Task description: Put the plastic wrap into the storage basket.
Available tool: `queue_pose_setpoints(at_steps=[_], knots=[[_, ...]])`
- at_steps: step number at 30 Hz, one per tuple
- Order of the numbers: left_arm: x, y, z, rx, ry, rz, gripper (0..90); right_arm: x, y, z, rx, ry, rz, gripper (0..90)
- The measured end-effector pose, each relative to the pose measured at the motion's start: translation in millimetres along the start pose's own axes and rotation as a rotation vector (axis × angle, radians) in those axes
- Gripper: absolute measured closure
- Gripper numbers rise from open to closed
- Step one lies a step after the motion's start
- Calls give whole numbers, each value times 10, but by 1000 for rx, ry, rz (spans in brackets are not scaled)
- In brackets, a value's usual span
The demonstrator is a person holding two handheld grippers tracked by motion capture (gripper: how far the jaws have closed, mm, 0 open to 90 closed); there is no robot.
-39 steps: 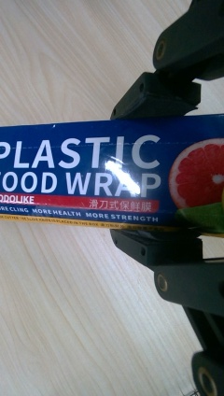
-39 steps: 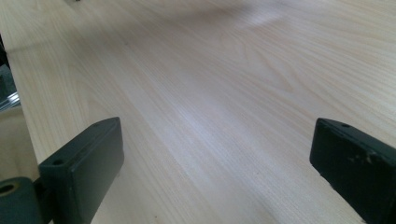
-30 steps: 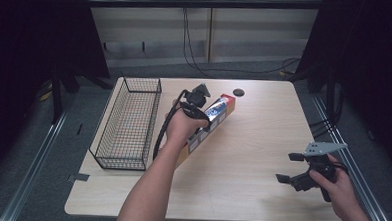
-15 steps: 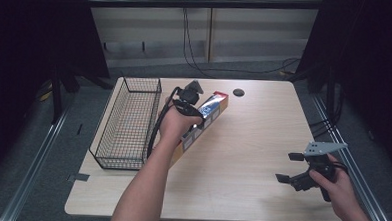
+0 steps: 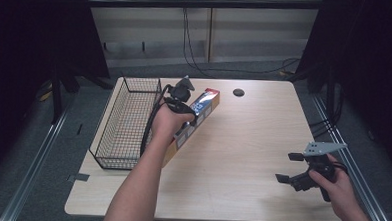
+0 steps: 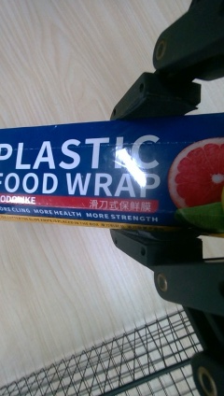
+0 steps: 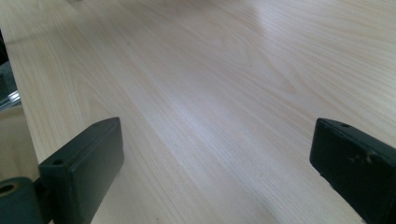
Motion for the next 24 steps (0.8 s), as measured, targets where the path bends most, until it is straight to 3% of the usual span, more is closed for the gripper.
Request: queue_pose_setpoints(at_steps=[6, 8, 9, 12, 13, 24], knots=[[-17, -33, 71, 22, -28, 4, 440, -1, 1, 2, -1, -2, 1, 27], [-22, -41, 117, 37, -2, -1, 440, -1, 1, 4, -2, -1, 1, 27], [-34, -41, 106, 32, -44, 1, 440, -1, 2, 4, -2, -2, 1, 27], [-47, -47, 163, 33, -31, 3, 440, -3, 5, 11, -2, 1, -1, 27], [-54, -47, 156, 35, -58, 4, 440, -3, 6, 13, -3, 1, 0, 28], [-102, -107, 288, 59, -80, 2, 440, -1, 5, 21, -3, -1, -1, 27]])
Point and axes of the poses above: each handheld gripper's, and its own axes: y roughly forward along the jaws, x roughly out of its top, z roughly to its left, the point moved 3 cm from there along y, roughly forward along the jaws, and after that the axes turned 8 degrees about x, right-handed, at the moved point
